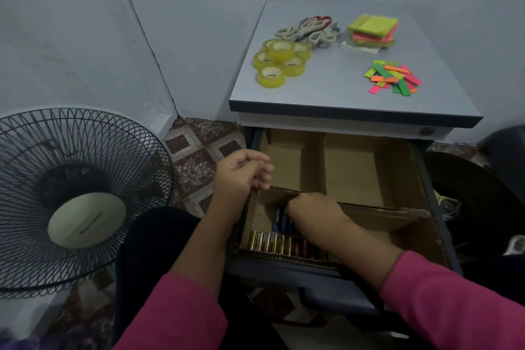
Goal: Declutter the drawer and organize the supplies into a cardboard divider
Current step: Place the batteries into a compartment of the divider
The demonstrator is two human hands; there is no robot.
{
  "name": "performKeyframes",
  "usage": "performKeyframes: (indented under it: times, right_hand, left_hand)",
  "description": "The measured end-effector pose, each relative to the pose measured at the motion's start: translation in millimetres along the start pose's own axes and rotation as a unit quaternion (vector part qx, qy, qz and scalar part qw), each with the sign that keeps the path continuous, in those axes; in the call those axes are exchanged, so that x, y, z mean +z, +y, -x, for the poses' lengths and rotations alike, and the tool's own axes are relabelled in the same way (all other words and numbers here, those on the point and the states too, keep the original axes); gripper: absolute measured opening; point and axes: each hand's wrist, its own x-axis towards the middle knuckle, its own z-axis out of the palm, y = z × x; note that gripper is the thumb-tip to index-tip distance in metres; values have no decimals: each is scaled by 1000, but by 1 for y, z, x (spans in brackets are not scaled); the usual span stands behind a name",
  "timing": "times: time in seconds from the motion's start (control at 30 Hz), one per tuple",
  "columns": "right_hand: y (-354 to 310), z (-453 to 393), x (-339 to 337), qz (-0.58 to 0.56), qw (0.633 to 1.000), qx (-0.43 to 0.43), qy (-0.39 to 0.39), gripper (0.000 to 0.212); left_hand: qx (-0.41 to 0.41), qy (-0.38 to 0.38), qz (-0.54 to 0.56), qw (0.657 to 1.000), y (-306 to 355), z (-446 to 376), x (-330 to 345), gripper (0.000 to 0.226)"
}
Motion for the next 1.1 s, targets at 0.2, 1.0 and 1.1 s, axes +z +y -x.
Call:
performKeyframes:
  times: [0.2,1.0,1.1]
  right_hand:
    - [-9,14,9,69,997,-11,-17,27]
    - [32,29,0,-336,910,83,227,22]
    - [49,16,5,-452,856,85,237,28]
  left_hand:
    - [-82,-272,-361,889,20,12,12,20]
    - [-70,-382,-630,672,-18,16,30,37]
    - [-58,-390,-618,680,-25,15,31,40]
